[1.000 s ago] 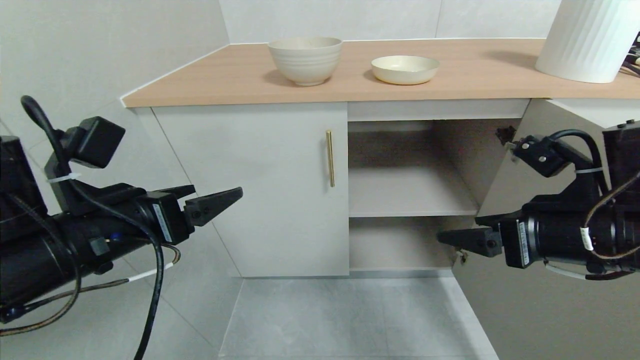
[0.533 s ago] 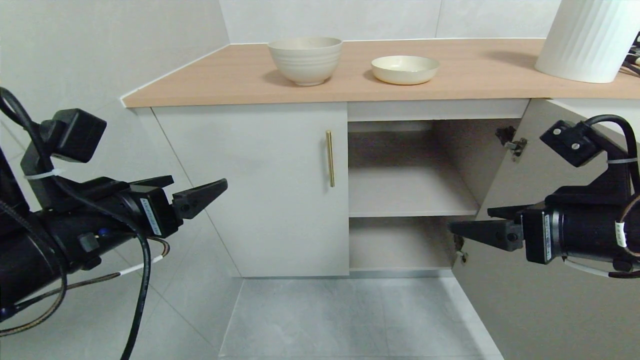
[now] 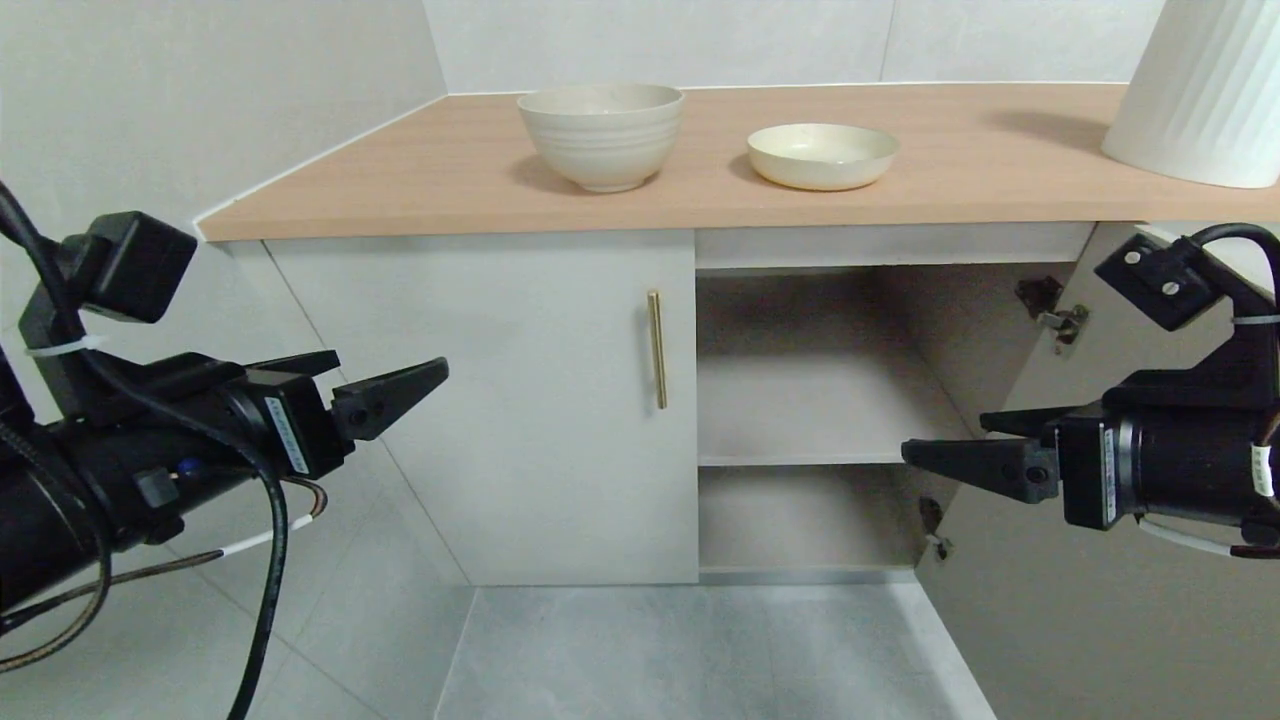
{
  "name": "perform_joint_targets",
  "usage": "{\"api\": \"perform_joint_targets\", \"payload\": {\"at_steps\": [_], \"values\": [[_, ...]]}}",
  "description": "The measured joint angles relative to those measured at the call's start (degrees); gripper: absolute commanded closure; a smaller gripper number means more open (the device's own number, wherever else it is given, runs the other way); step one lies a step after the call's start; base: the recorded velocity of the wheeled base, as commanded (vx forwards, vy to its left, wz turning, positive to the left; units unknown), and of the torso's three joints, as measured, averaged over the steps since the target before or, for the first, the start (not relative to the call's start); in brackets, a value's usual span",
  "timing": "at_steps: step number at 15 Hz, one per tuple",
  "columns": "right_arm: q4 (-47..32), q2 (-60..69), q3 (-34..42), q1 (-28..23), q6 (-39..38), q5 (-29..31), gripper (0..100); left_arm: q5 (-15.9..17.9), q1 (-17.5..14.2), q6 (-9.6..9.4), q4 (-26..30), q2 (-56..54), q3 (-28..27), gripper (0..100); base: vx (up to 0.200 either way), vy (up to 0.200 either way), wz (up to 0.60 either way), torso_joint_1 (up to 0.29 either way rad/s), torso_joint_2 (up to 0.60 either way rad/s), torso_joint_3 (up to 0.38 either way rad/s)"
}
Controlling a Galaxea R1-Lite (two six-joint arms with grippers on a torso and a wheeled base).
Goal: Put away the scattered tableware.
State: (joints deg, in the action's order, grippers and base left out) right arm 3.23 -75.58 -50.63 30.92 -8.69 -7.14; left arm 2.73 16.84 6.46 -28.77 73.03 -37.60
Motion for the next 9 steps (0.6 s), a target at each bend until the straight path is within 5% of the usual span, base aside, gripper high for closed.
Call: {"api": "perform_joint_targets", "payload": {"at_steps": [9], "values": [[5.74, 1.08, 4.29, -0.05, 3.17, -0.65, 0, -0.09, -0.17, 1.34, -0.07, -0.16, -0.33, 0, 0.022, 0.0, 0.0, 0.001, 0.0, 0.001]]}}
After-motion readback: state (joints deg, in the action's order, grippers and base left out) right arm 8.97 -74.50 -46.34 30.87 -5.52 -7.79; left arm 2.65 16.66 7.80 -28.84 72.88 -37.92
